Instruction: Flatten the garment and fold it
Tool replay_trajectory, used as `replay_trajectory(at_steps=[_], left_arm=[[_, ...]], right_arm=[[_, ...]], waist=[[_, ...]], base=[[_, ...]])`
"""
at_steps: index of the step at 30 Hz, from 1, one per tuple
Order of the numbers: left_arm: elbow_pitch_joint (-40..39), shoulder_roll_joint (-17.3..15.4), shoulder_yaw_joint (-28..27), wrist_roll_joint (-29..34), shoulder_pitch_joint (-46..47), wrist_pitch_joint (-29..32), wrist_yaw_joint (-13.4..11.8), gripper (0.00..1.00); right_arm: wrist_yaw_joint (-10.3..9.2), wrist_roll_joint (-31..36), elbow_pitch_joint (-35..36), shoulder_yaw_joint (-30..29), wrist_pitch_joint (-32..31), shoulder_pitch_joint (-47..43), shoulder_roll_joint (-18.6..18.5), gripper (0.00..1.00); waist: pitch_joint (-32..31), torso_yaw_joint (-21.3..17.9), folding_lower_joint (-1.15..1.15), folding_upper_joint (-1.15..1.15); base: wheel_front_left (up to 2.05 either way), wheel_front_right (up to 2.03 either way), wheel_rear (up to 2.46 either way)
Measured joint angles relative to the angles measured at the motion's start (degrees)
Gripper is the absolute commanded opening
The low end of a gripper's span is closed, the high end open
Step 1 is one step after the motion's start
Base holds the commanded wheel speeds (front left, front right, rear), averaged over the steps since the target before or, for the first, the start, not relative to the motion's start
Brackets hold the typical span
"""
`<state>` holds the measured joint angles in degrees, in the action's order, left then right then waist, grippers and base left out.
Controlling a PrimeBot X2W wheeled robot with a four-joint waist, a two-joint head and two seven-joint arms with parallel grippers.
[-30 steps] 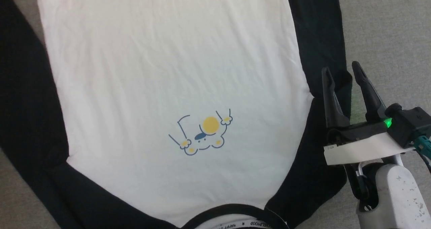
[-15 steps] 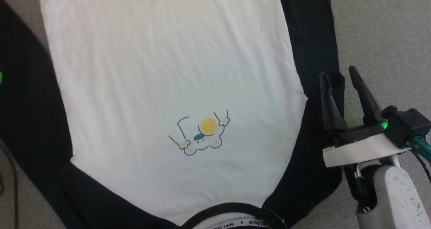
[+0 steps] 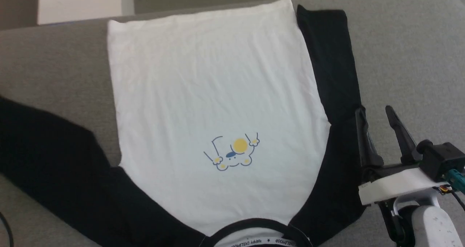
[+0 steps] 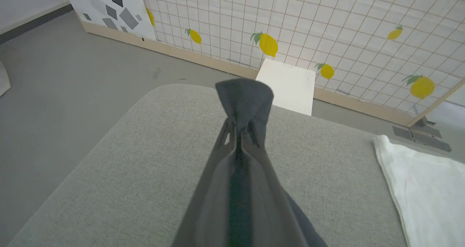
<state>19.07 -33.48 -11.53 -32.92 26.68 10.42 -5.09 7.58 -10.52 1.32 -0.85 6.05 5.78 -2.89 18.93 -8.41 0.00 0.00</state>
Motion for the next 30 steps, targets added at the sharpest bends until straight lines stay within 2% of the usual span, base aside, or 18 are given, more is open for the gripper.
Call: replay_trajectory(at_steps=[7, 12, 17, 21, 25, 30], left_arm=[[-10.1, -0.7, -1.1, -0.2, -5.2, 0.3, -0.5, 0.00], [-21.3, 2.5, 2.0, -1.6, -7.9, 3.2, -0.5, 0.00], [-33.9, 8.4, 9.4, -1.5, -9.4, 5.4, -1.6, 0.00], [-39.9, 14.6, 19.5, -0.2, -9.2, 6.6, -2.2, 0.00], [-38.5, 20.7, 30.3, 3.0, -8.3, 7.1, -2.0, 0.00], [-29.5, 27.0, 39.7, 4.4, -7.3, 5.2, -0.6, 0.00]], right_arm=[[0.00, 0.0, 1.3, -1.7, -1.1, -3.0, 0.0, 1.00], [0.00, 0.0, 1.9, -2.0, -1.8, -4.4, 0.0, 1.00], [0.00, -0.1, 2.6, -2.0, -2.3, -4.7, 0.0, 1.00], [0.00, -0.1, 2.8, -1.8, -2.6, -4.8, 0.0, 1.00], [0.00, -0.2, 2.9, -1.1, -2.8, -4.9, 0.0, 1.00], [0.00, -0.4, 3.0, -1.0, -3.0, -4.9, 0.0, 1.00]], waist=[[-5.8, 3.1, 0.00, 0.00], [-8.9, 5.3, 0.00, 0.00], [-11.2, 6.9, 0.00, 0.00], [-12.1, 7.6, 0.00, 0.00], [-12.2, 7.2, 0.00, 0.00], [-11.8, 5.6, 0.00, 0.00]], base=[[0.00, 0.00, 0.00], [0.00, 0.00, 0.00], [0.00, 0.00, 0.00], [0.00, 0.00, 0.00], [0.00, 0.00, 0.00], [0.00, 0.00, 0.00]])
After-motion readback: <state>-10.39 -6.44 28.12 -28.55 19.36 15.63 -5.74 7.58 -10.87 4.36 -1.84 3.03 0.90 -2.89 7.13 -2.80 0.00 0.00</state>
